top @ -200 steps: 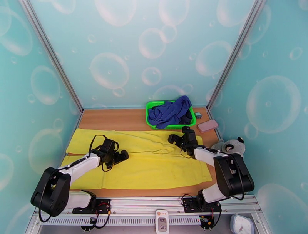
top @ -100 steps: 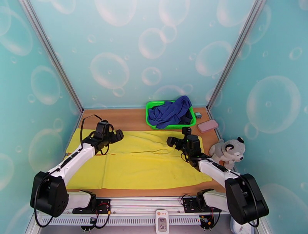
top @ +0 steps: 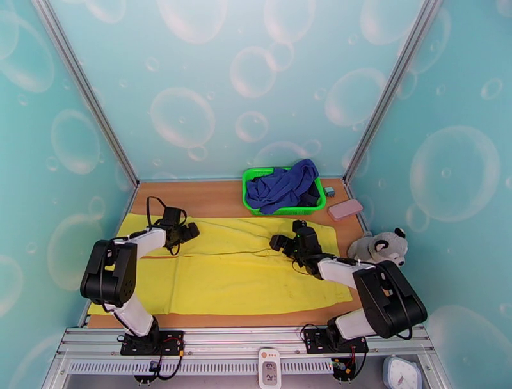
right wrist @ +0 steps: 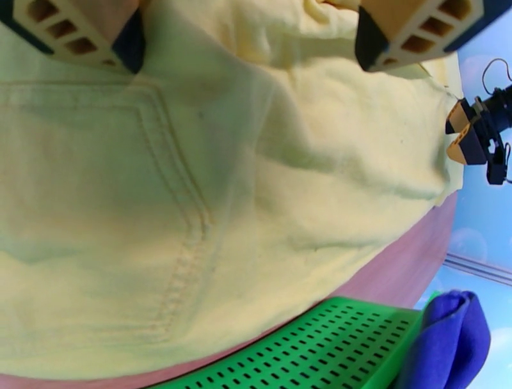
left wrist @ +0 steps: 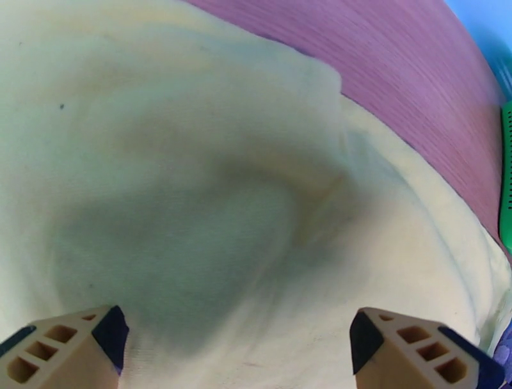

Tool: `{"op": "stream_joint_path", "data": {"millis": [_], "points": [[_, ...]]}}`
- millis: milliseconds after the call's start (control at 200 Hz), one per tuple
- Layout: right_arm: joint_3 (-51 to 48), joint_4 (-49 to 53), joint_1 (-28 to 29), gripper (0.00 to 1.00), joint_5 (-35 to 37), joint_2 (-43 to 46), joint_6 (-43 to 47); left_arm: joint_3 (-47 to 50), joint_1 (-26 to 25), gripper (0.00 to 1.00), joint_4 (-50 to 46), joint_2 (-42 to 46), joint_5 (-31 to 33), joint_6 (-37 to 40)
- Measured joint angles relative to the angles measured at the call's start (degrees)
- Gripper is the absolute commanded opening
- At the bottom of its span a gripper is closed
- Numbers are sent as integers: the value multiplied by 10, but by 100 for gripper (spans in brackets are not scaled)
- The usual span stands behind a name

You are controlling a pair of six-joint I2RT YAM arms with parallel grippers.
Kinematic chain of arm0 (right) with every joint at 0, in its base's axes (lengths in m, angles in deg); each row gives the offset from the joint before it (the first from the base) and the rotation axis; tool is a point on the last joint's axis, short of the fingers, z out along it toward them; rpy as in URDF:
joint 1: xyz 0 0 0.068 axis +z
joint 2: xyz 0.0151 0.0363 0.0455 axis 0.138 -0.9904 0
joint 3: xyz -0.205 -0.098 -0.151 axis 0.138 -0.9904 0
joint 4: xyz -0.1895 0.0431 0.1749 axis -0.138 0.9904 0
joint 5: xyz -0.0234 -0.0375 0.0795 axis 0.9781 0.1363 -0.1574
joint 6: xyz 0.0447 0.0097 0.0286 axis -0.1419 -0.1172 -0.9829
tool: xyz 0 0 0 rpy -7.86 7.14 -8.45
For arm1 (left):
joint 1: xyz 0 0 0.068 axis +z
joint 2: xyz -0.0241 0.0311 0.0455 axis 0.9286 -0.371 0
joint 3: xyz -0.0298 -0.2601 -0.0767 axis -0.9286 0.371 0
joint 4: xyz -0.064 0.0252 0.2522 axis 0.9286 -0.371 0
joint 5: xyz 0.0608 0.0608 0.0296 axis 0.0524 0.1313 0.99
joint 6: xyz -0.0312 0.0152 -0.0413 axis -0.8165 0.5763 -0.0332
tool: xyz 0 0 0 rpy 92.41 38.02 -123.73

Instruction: Fold and stack the trousers

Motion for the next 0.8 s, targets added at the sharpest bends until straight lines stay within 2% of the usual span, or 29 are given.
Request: {"op": "stream_joint_path", "data": {"millis": [200, 355, 455, 560, 650, 800], "points": [[-1, 81, 19, 91, 30, 40, -23, 66, 12, 99, 20, 57, 7, -26], [-1, 124, 19, 91, 50, 58, -21, 81, 12, 99, 9, 78, 11, -33], [1, 138, 26, 92, 62, 72, -4, 72, 15, 99, -10, 85, 12, -10], [25, 159, 25, 92, 76, 87, 19, 9, 19, 99, -48, 85, 38, 32], [64, 162, -3, 92, 73, 85, 36, -75, 31, 96, -64, 80, 69, 59], [115, 165, -56, 92, 64, 74, 71, -203, 106, 86, -67, 23, 98, 79]]}}
